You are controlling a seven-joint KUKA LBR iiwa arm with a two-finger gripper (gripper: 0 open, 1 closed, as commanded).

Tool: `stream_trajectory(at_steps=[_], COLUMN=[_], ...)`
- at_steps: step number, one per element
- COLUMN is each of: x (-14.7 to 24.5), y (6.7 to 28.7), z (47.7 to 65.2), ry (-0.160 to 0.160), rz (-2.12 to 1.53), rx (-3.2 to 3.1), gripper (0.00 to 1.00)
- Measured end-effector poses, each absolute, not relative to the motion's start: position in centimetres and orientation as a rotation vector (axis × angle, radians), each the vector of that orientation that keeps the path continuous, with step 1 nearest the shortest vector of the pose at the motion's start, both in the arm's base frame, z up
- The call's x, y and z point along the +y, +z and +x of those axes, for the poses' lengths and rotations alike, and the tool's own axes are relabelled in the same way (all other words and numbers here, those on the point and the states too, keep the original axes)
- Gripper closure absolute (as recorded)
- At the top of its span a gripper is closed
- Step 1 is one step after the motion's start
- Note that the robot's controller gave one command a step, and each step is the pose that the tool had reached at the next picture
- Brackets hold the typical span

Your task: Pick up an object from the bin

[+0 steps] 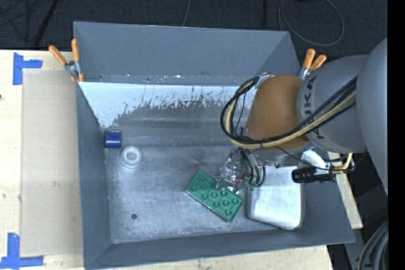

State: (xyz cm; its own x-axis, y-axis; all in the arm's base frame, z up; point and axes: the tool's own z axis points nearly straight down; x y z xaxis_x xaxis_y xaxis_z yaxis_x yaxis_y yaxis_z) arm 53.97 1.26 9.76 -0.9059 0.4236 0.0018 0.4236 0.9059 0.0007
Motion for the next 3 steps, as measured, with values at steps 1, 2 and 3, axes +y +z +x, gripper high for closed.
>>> stream_trajectory(at_steps=[1, 2, 3], x=[1.22, 1.23, 1.24], y=[9.73, 9.74, 9.74], z=[53.96, 53.96, 53.96], ry=[-0.001, -0.001, -0.001], rz=[-0.683, -0.683, -0.684], rx=[-3.065, -3.065, -3.065], gripper=[0.00, 1.00, 0.00])
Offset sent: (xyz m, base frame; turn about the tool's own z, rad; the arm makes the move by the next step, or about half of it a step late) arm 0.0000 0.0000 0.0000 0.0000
